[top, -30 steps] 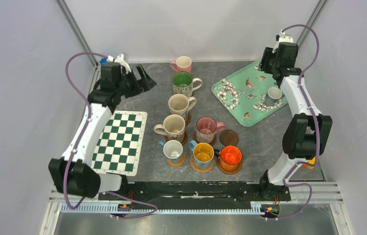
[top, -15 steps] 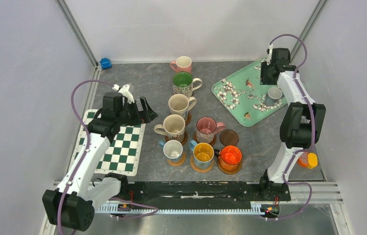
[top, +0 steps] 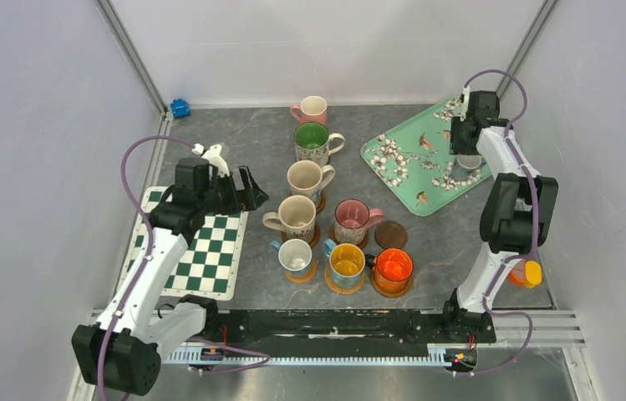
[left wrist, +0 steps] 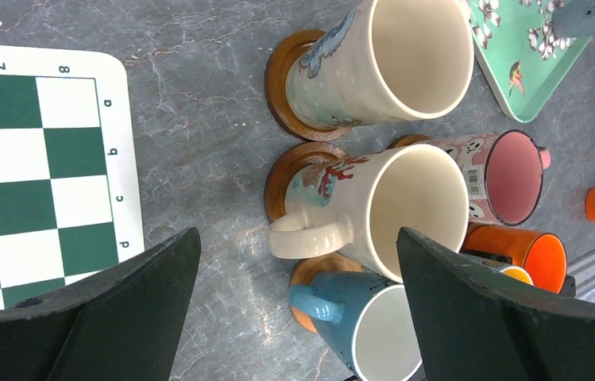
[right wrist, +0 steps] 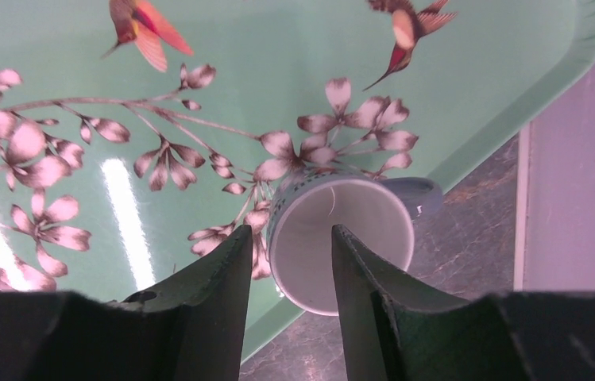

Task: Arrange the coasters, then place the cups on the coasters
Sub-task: Pick up the cup from the tray, then place the cup on the coaster, then reset both arms

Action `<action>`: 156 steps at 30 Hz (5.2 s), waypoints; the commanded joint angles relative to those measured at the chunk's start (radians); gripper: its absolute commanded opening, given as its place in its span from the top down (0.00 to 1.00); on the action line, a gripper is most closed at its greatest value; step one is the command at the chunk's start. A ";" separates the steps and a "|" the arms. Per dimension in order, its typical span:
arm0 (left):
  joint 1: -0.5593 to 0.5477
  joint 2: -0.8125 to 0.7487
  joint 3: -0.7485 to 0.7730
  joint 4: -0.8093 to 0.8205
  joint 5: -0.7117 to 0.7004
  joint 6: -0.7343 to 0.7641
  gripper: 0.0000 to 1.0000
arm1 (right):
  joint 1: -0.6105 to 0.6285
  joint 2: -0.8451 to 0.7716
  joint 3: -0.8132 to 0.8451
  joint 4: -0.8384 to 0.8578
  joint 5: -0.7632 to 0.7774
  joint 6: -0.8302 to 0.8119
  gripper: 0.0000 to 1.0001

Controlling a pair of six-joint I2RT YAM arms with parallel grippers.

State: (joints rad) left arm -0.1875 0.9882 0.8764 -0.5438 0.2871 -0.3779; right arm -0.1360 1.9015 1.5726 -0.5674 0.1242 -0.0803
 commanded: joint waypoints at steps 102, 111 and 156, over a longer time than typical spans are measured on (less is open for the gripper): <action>-0.066 -0.109 0.022 -0.039 -0.072 0.042 0.00 | 0.717 -0.687 -0.743 0.069 -0.017 0.365 1.00; -0.066 -0.110 0.022 -0.042 -0.077 0.043 0.00 | 0.717 -0.674 -0.749 0.065 -0.007 0.367 0.95; -0.066 -0.370 0.173 -0.072 0.108 -0.061 0.00 | 0.717 -1.346 -0.828 0.284 0.146 0.366 0.02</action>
State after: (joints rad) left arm -0.2493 0.6647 1.0790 -0.6132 0.4171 -0.4114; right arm 0.5789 0.6609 0.7795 -0.3603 0.1478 0.2382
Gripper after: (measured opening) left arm 0.994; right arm 0.979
